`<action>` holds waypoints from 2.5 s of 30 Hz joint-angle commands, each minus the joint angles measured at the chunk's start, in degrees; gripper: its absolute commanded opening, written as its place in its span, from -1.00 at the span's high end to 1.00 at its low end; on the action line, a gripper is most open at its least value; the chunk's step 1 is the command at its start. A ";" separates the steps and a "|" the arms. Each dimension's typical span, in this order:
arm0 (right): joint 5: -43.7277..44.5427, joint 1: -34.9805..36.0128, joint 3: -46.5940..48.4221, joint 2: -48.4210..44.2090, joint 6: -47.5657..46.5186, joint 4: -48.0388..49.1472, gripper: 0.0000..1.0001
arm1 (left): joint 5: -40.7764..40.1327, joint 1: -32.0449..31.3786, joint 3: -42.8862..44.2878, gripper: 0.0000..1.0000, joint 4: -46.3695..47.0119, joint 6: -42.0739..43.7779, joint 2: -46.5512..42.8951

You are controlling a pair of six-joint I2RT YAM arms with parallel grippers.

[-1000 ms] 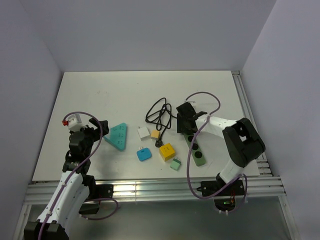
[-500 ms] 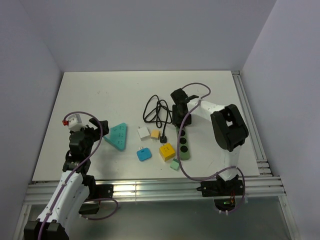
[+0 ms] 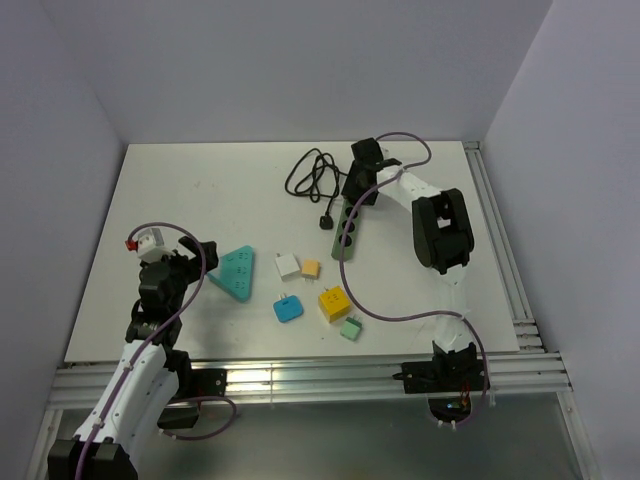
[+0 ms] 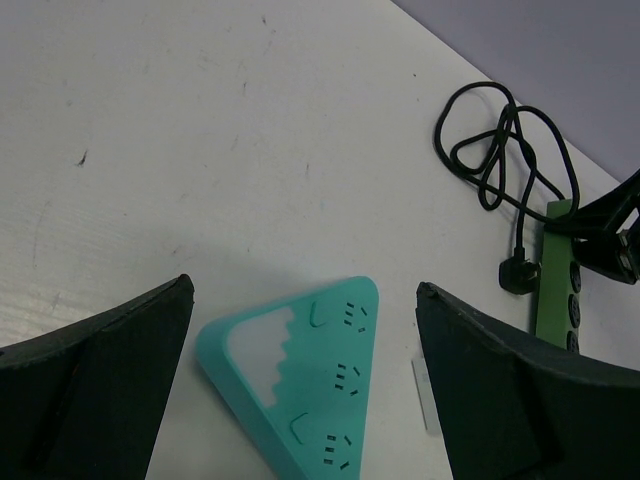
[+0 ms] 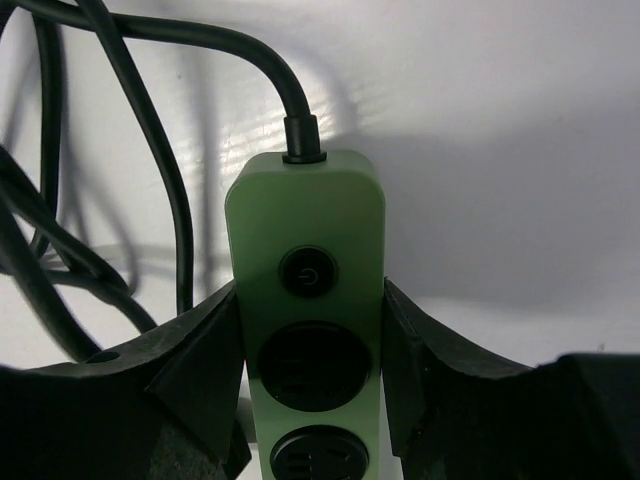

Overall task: Insert the plug
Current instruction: Move the socket to the center of the board, then pick up the plug from the center of the board.

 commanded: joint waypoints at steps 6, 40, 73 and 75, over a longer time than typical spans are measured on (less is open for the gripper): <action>-3.57 0.31 -4.97 -5.09 -2.22 3.19 0.28 | 2.37 -0.08 0.91 -0.99 2.86 0.99 -0.27; -3.22 8.83 -36.00 -38.66 -9.61 9.61 -0.64 | 6.51 -4.92 5.21 -0.99 1.64 2.65 4.47; 17.78 31.51 -22.30 -22.86 22.03 -6.47 -0.63 | 5.98 -4.92 3.72 -0.99 -2.14 1.69 -2.38; 19.18 31.86 -21.59 -21.97 23.61 -7.62 -0.63 | 5.63 -4.92 3.72 -0.99 -2.32 1.78 -2.55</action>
